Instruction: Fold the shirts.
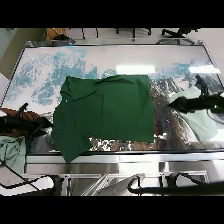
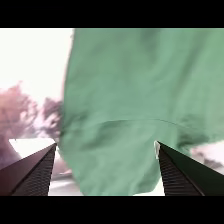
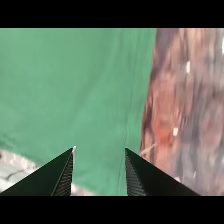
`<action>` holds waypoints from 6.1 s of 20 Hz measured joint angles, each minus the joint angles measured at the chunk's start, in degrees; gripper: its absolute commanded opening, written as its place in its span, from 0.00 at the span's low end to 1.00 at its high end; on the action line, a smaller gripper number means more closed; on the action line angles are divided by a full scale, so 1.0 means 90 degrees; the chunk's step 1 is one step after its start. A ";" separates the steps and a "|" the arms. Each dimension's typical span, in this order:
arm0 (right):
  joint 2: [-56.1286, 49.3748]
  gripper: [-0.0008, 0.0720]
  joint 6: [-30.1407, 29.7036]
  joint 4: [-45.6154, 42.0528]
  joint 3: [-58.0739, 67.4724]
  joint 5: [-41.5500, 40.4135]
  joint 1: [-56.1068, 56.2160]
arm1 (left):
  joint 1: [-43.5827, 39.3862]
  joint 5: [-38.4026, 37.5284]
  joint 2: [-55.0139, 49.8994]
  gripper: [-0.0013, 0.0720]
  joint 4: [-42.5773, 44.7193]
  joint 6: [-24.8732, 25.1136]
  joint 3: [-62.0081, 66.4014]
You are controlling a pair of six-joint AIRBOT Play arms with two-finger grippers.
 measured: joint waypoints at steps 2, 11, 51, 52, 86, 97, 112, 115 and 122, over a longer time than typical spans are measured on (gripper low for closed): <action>0.0100 0.51 0.0022 -0.0002 -0.0500 -0.0041 -0.0034 | 0.0102 0.0350 0.0029 0.95 -0.0024 0.0102 -0.0384; 0.0185 0.70 0.0027 -0.0002 -0.1802 -0.0272 -0.0061 | -0.0753 0.0765 -0.1071 0.04 -0.0600 0.0510 0.0119; 0.1285 0.03 -0.0833 0.1785 0.5129 -0.0801 -0.0051 | -0.0874 0.0177 0.4177 0.04 -0.2679 0.0296 0.5008; 0.1107 0.04 -0.0721 0.1768 0.5017 -0.0707 -0.0051 | -0.0874 0.0097 0.4078 0.04 -0.2606 0.0255 0.4826; -0.4687 0.04 -0.1100 0.1047 0.4158 -0.2157 0.1139 | -0.2662 0.1948 -0.2181 0.04 0.0027 -0.0634 0.3568; -0.4252 0.48 -0.0954 0.0614 0.4163 -0.1775 0.1008 | -0.2635 0.1851 -0.1739 0.86 -0.0114 -0.0658 0.3130; -0.1778 0.46 -0.0702 -0.0002 0.1870 0.0019 -0.0078 | -0.1933 -0.0022 0.2295 0.82 -0.0175 -0.1880 -0.1630; -0.1678 0.55 -0.0726 -0.0002 0.1484 -0.0129 -0.0124 | -0.2011 0.0243 0.3237 0.82 -0.0240 -0.2113 -0.3011; -0.1630 0.55 -0.0748 0.0017 0.1044 -0.0335 -0.0143 | -0.2754 0.2171 0.4554 0.82 -0.1382 -0.2460 -0.4850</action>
